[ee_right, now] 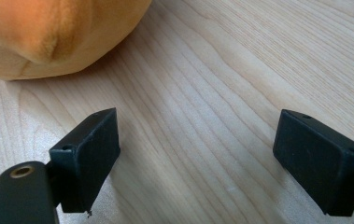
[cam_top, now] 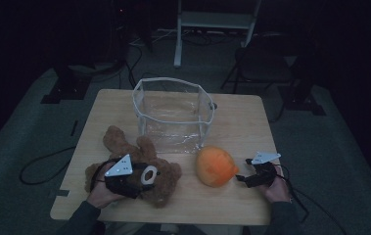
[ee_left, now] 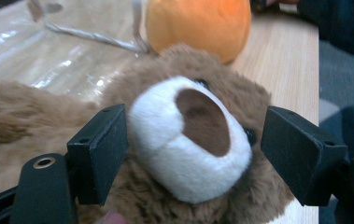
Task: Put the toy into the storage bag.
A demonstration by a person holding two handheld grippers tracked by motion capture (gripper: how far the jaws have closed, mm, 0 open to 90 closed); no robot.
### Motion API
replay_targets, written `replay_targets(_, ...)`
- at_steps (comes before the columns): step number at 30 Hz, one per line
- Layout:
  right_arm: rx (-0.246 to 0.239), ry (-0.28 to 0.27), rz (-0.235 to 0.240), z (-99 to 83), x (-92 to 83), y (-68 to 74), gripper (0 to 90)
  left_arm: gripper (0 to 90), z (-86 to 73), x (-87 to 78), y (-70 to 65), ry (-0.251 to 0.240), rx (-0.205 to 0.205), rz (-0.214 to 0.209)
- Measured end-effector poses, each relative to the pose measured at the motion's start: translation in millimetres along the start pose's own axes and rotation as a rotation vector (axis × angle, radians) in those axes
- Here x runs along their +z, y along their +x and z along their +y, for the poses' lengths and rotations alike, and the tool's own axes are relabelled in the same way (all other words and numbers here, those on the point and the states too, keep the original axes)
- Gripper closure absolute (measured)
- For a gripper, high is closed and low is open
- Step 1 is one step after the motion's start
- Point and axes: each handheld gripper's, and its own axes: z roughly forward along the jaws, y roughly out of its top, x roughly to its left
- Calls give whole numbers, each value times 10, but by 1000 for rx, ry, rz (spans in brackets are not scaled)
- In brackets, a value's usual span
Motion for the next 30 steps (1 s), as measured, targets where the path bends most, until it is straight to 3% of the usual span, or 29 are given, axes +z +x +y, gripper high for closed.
replay_targets(7, 0, 0, 0, 0, 0, 0, 139, 203, -35, -14, -1, 29, 15, 14)
replay_targets(8, 1, 0, 0, 0, 0, 1, 139, 198, -102, 47, 69, 24, -11, 0)
replay_targets(10, 0, 0, 0, 0, 0, 0, 139, 192, -107, 69, 91, 19, -16, -7)
replay_targets(13, 0, 0, 0, 0, 0, 0, 139, 163, -57, 148, 107, 45, 17, -10)
replay_targets(16, 1, 0, 0, 0, 0, 0, 139, 145, -13, 262, 184, 57, 24, -57)
replay_targets(19, 1, 0, 0, 0, 0, 0, 139, 144, -3, 287, 203, 55, 18, -66)
replay_targets(21, 1, 0, 0, 0, 0, 0, 139, 96, 29, 376, 218, 86, 52, -77)
replay_targets(30, 1, 0, 0, 0, 0, 0, 139, 77, 36, 514, 329, 82, 28, -125)
